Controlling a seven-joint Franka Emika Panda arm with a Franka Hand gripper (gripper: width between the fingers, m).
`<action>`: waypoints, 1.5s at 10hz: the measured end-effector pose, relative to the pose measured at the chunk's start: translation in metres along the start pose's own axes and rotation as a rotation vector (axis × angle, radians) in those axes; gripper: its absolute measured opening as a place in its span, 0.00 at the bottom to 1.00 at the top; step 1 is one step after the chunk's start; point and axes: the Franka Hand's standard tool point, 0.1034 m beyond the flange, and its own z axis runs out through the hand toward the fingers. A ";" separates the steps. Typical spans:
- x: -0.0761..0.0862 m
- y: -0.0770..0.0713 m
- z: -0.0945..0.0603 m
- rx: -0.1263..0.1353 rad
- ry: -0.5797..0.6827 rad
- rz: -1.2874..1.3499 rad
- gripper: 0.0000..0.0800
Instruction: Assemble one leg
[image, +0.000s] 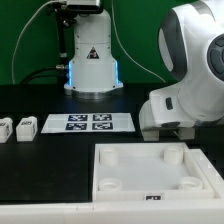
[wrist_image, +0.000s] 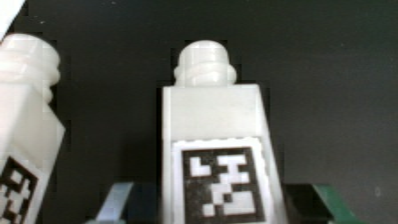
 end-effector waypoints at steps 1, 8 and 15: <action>-0.008 0.002 -0.007 -0.002 -0.011 0.001 0.36; -0.034 0.001 -0.056 -0.006 0.139 0.024 0.36; -0.038 0.046 -0.116 -0.026 0.714 -0.136 0.37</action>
Offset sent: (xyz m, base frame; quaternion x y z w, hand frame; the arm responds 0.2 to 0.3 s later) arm 0.0059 -0.0051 0.0838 -0.0107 -0.0479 0.0460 0.9977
